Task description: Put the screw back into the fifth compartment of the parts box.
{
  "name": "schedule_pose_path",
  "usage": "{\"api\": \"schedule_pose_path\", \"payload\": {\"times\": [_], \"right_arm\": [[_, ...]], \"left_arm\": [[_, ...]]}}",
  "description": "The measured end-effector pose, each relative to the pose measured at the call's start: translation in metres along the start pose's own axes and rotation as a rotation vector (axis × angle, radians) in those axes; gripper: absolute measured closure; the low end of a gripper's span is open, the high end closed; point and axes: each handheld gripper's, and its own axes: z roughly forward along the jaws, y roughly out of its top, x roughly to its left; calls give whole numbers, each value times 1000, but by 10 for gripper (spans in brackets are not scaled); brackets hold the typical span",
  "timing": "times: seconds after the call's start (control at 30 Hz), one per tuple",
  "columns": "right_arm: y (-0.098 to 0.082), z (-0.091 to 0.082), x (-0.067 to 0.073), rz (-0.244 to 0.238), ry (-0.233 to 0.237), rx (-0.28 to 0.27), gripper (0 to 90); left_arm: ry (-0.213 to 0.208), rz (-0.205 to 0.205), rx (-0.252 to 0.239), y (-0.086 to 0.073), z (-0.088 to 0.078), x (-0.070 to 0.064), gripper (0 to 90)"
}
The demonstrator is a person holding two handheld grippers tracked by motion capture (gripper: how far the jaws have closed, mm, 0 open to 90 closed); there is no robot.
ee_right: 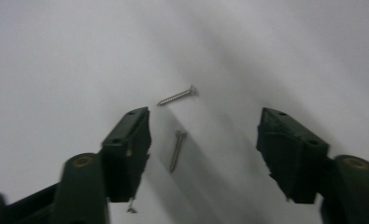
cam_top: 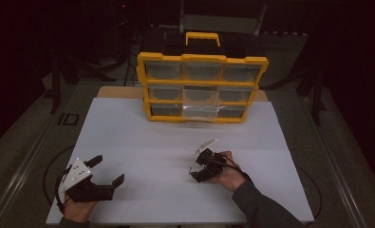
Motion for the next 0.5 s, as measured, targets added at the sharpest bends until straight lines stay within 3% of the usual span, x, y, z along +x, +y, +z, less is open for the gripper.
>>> {"api": "schedule_pose_path", "payload": {"times": [0.33, 0.5], "right_arm": [[-5, 8, 5, -29, 18, 25, 606], [-6, 7, 5, -44, -1, 25, 736]], "left_arm": [[-1, 0, -1, 0, 0, 0, 0], [-1, -1, -2, 0, 0, 0, 1]]}}
